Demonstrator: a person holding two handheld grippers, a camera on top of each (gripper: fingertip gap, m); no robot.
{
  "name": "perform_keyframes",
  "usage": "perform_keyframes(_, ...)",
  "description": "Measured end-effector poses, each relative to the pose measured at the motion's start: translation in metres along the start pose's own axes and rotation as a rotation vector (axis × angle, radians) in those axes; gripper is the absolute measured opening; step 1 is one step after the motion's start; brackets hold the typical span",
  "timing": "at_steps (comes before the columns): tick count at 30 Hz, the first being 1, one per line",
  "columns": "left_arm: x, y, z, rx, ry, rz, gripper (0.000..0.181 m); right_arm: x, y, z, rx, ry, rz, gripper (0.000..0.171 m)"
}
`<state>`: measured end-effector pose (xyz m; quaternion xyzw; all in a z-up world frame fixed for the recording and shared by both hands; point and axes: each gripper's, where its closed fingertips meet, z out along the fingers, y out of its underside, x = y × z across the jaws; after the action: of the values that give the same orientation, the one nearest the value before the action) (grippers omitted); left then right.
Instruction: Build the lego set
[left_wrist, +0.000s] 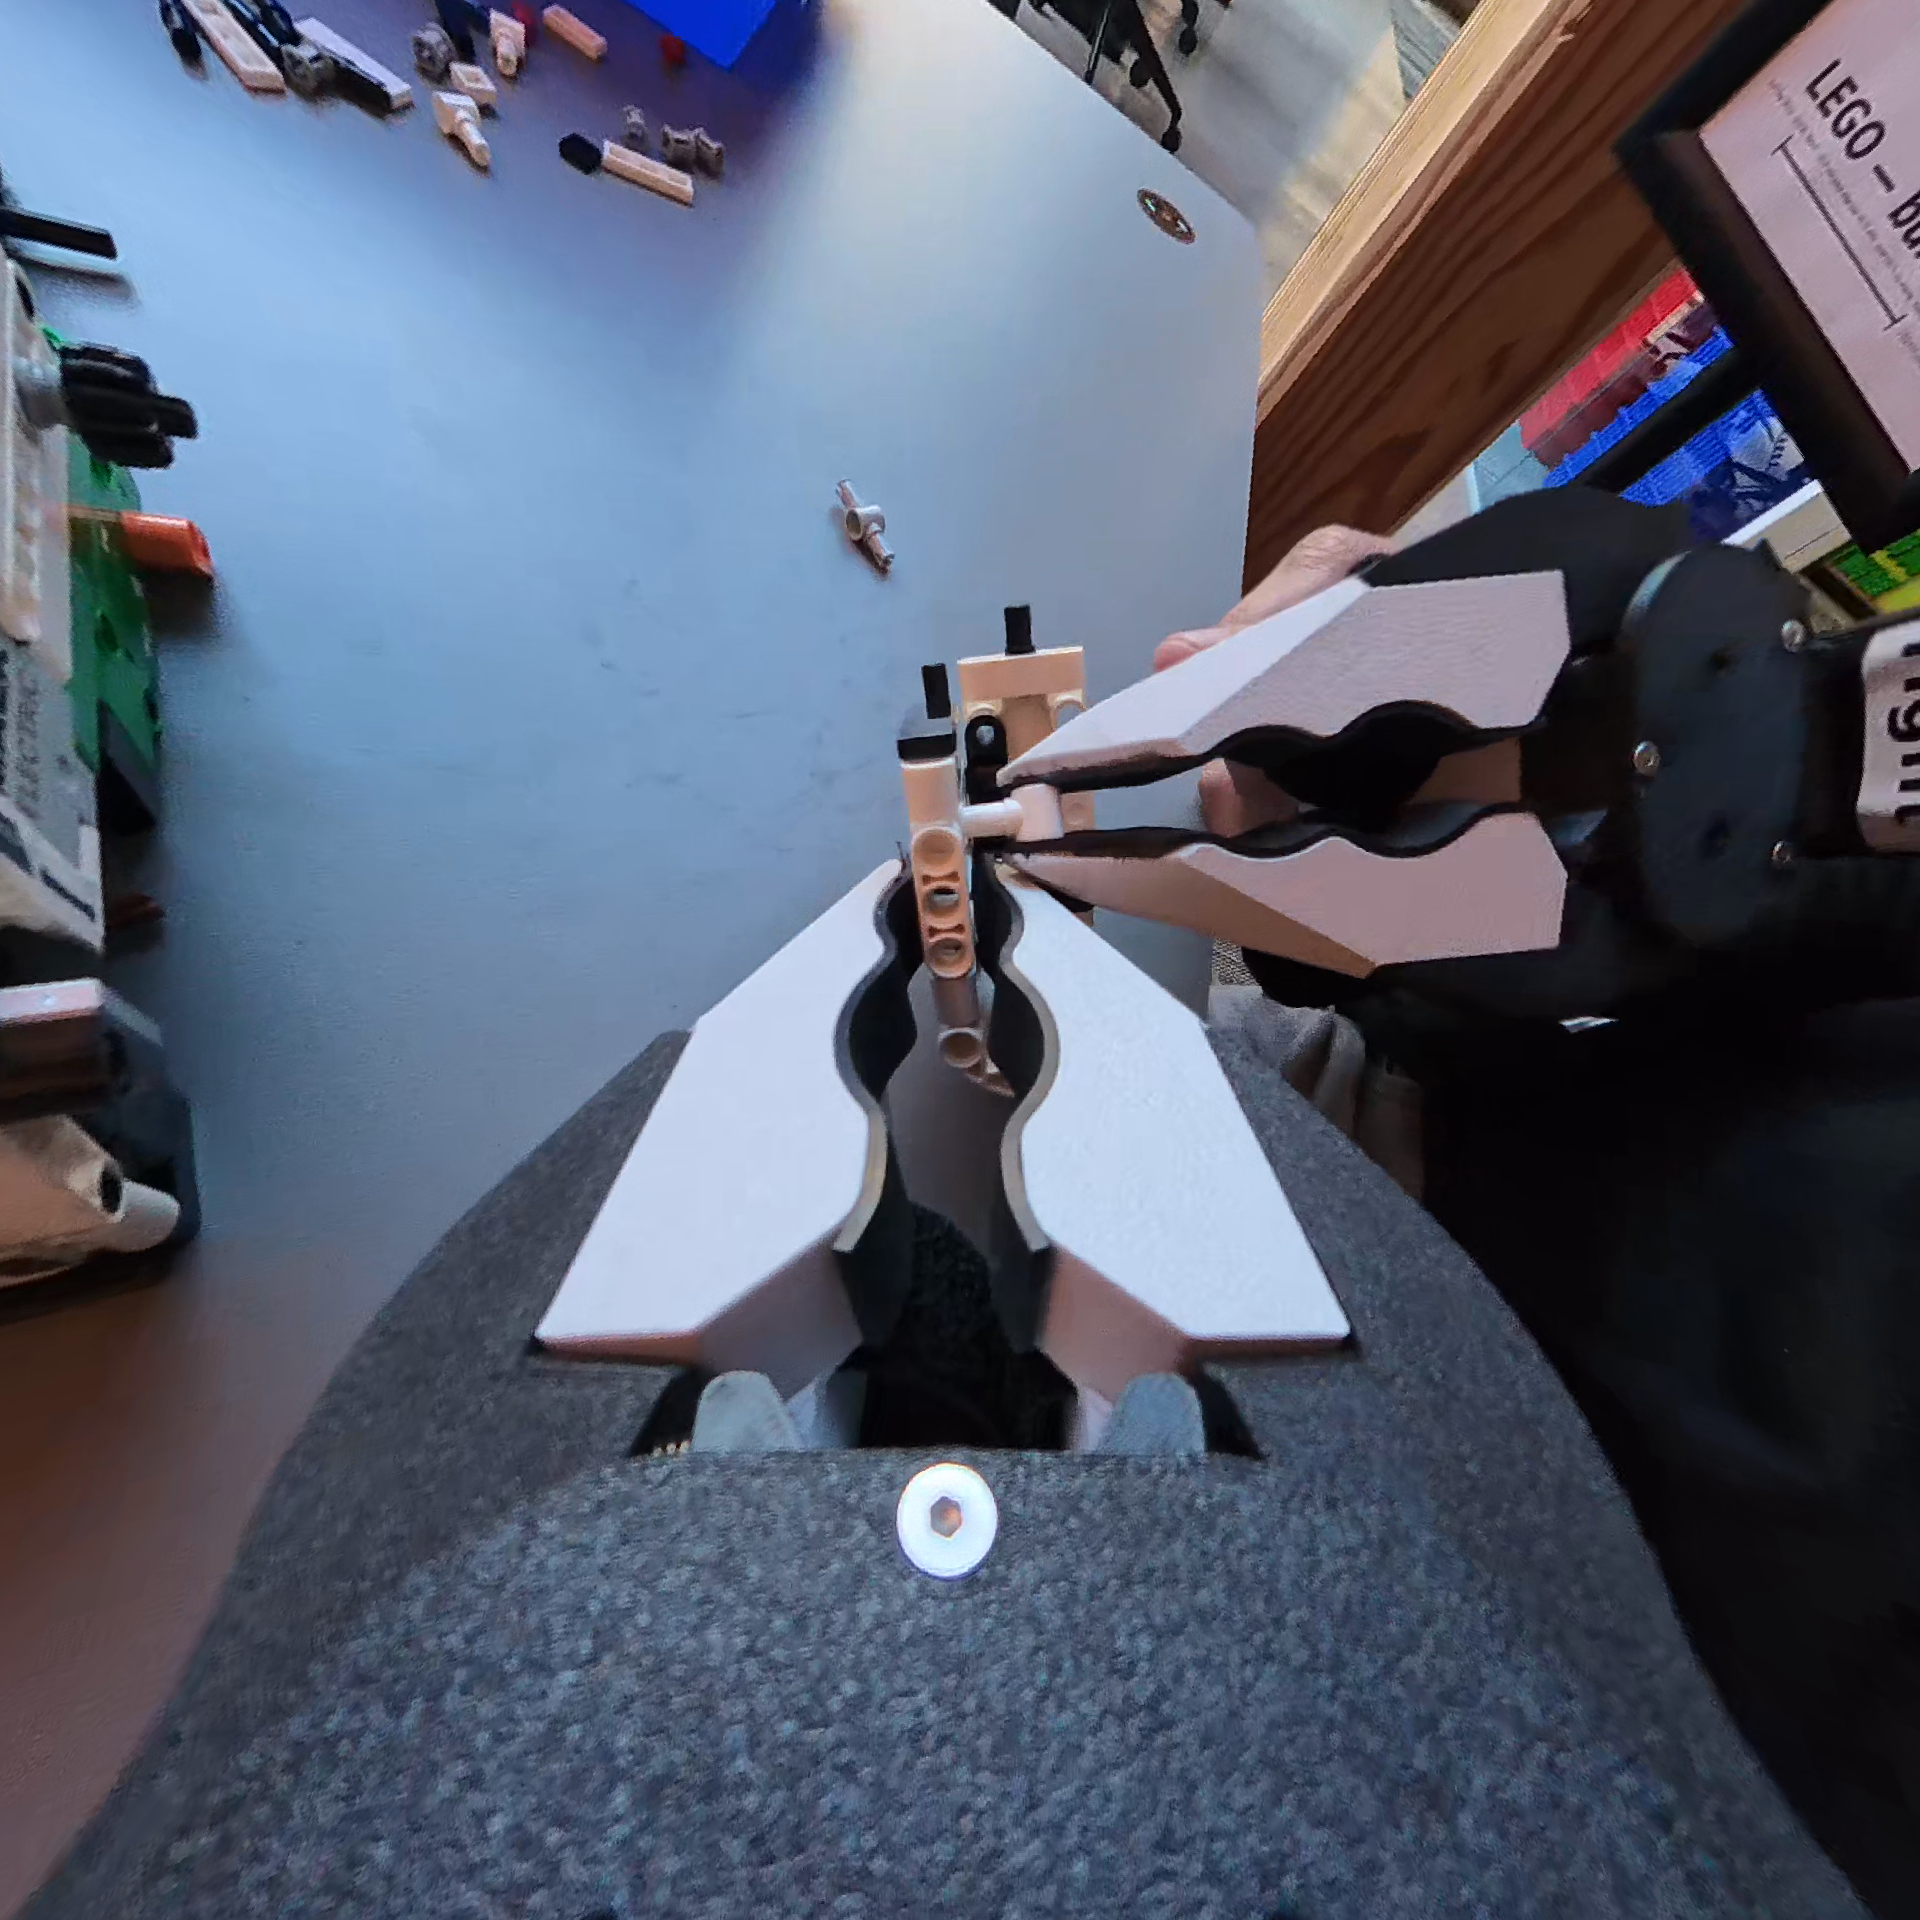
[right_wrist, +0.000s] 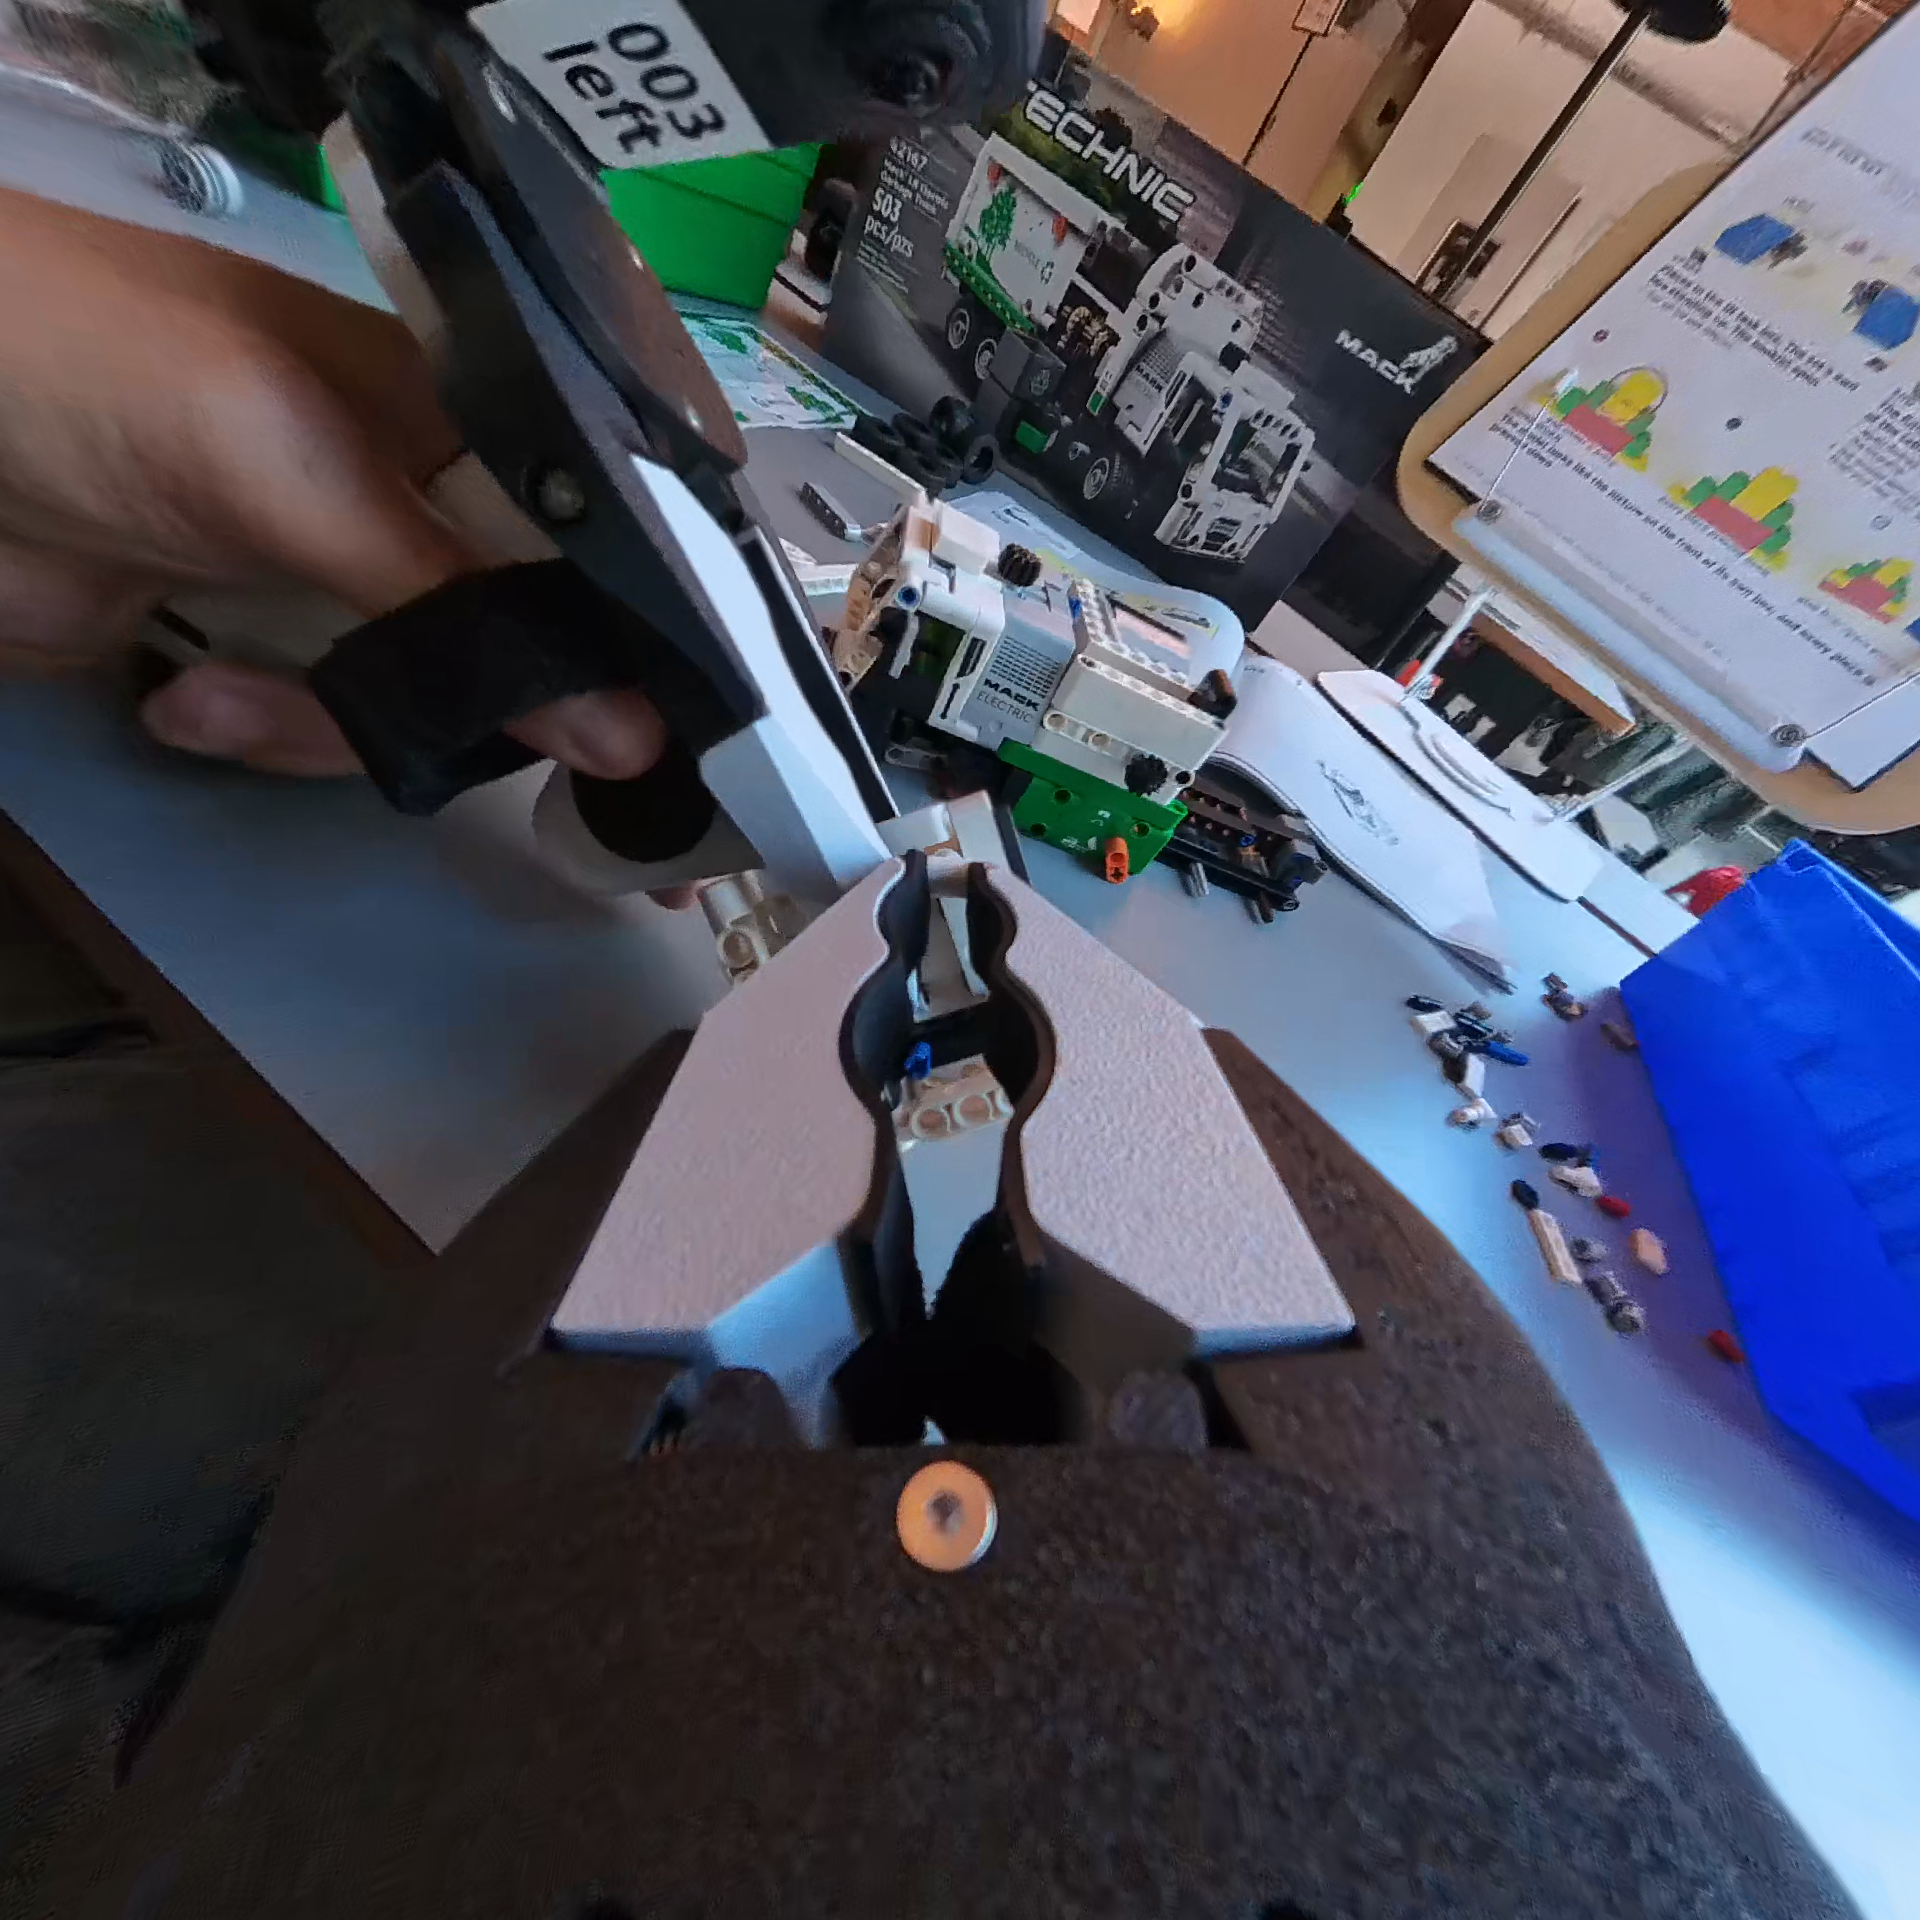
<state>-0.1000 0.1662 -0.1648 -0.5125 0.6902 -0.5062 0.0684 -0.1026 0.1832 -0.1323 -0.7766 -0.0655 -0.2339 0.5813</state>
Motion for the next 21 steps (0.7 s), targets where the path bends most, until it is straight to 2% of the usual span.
perform_keyframes(7,-0.0011,0.001,0.0007,-0.006,-0.017,0.008,0.007,0.0007,0.001,0.0002,-0.002,0.039,-0.176,0.007)
perform_keyframes(10,0.0029,0.0006,0.0001,0.001,-0.025,0.055,0.008,0.0004,-0.0004,-0.0026,0.015,-0.023,-0.107,0.007)
perform_keyframes(21,0.0011,0.0003,-0.0006,0.004,-0.059,0.073,0.008,0.0,0.0009,-0.0005,-0.001,-0.065,-0.037,0.007)
